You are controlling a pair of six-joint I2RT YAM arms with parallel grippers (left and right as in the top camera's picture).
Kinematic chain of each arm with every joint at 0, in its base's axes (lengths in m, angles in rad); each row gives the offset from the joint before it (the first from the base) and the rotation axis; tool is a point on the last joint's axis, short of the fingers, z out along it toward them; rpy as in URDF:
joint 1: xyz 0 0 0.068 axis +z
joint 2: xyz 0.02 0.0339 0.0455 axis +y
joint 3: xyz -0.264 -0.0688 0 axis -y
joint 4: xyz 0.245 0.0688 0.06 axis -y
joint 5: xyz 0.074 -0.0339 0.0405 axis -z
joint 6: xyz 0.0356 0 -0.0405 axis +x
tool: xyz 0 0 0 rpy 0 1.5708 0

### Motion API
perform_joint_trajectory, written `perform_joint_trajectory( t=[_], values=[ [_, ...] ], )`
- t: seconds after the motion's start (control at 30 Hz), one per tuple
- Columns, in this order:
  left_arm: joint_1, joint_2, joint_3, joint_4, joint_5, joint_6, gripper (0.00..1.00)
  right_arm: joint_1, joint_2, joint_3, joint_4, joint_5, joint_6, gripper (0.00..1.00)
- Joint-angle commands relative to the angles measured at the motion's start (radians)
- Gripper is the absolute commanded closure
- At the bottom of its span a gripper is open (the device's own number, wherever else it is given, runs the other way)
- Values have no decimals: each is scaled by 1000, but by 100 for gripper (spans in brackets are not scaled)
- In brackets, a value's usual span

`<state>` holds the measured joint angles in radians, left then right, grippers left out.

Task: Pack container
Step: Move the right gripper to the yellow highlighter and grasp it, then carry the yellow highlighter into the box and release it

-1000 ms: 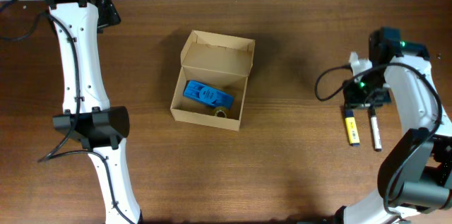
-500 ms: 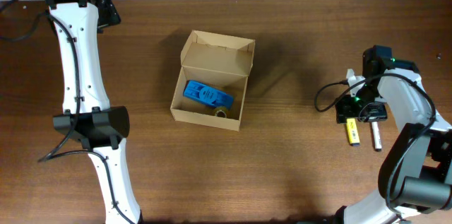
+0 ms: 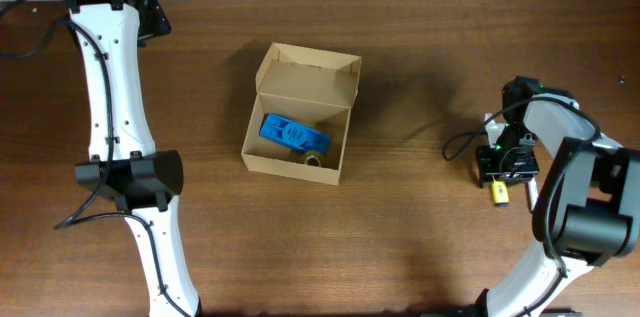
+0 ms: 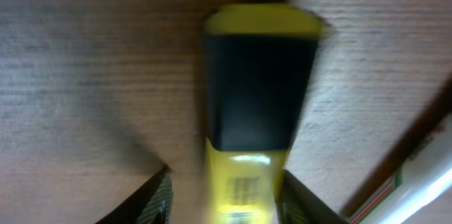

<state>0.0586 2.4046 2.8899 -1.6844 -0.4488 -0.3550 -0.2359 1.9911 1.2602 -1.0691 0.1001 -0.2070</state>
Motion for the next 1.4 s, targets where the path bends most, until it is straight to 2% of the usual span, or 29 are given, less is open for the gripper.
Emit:
perform_joint_trajectory(
  t=[0.0,0.1,0.2,0.33,0.43,0.7,0.83,1.1,1.23,1.37],
  values=[
    [3,-38,15,-3,0,12,0,-6,28,-10,8,10,26,56],
    [3,-38,15,-3,0,12,1,-7,29,-9,13,10,26,63],
    [3,-38,15,-3,0,12,0,-7,29,-8,16,-2,26,66],
    [3,-38,15,-3,0,12,1,-6,28,20,10,-45,26,79],
    [3,-38,15,-3,0,12,0,-6,25,66,-14,-75,26,80],
    [3,-38,15,-3,0,12,0,2,15,349,-148,-262,33,82],
    [3,-38,15,-3,0,12,0,52,12,552,-230,-304,33,96],
    [3,-38,15,-3,0,12,0,311,12,903,-319,-306,-4,97],
    [3,-38,15,-3,0,12,0,508,13,986,-319,-293,-159,96],
    [3,-38,15,-3,0,12,0,697,18,985,-316,-201,-327,96]
  ],
)
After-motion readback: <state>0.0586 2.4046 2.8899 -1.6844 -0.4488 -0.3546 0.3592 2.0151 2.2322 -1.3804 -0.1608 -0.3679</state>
